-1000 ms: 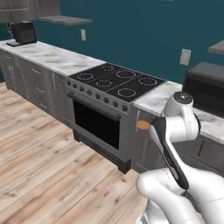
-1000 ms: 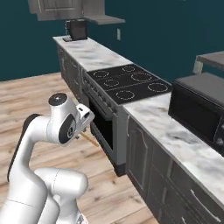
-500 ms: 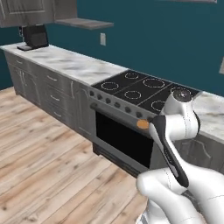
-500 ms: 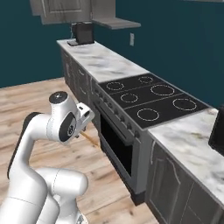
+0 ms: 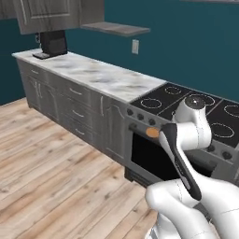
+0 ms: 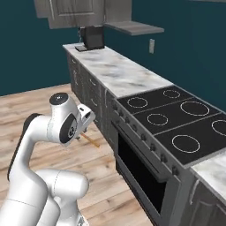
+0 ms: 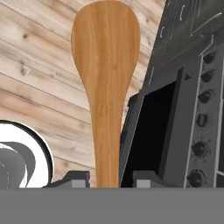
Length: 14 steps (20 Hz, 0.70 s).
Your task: Organize the utensils by type. Pick up the wooden spoons from the counter and place them in the open cabinet. Then pick up the metallic utensils from the counter and place them in the open drawer.
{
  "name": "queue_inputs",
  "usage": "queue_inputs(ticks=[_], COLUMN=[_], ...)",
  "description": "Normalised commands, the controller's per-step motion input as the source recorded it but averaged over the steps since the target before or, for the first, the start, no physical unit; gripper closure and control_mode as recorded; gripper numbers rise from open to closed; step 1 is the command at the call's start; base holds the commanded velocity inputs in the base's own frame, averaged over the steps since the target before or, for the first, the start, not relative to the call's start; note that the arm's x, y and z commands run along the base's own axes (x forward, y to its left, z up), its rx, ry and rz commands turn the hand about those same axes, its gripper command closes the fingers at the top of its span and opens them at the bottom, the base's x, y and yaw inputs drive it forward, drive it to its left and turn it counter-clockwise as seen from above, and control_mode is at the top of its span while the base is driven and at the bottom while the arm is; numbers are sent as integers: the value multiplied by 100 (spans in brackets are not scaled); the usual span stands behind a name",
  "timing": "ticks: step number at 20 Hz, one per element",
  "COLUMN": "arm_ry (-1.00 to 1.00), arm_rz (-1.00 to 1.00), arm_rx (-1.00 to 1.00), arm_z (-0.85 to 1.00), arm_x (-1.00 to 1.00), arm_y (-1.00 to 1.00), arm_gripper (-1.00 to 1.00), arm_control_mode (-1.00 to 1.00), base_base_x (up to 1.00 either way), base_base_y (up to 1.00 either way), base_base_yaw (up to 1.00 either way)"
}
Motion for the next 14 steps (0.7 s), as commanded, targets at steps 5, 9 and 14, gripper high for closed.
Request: queue_inputs(ticks=[5,9,14], arm_ry=[0,0,0], arm_rz=[0,0,0], arm_rx=[0,0,0], arm_z=[0,0,0], arm_x=[0,0,0], arm_y=[0,0,0], arm_gripper=[100,100,100], arm_control_mode=[100,100,100], base_base_x=[78,79,79], base_base_y=[100,100,100], base_base_yaw=[0,-2,-3])
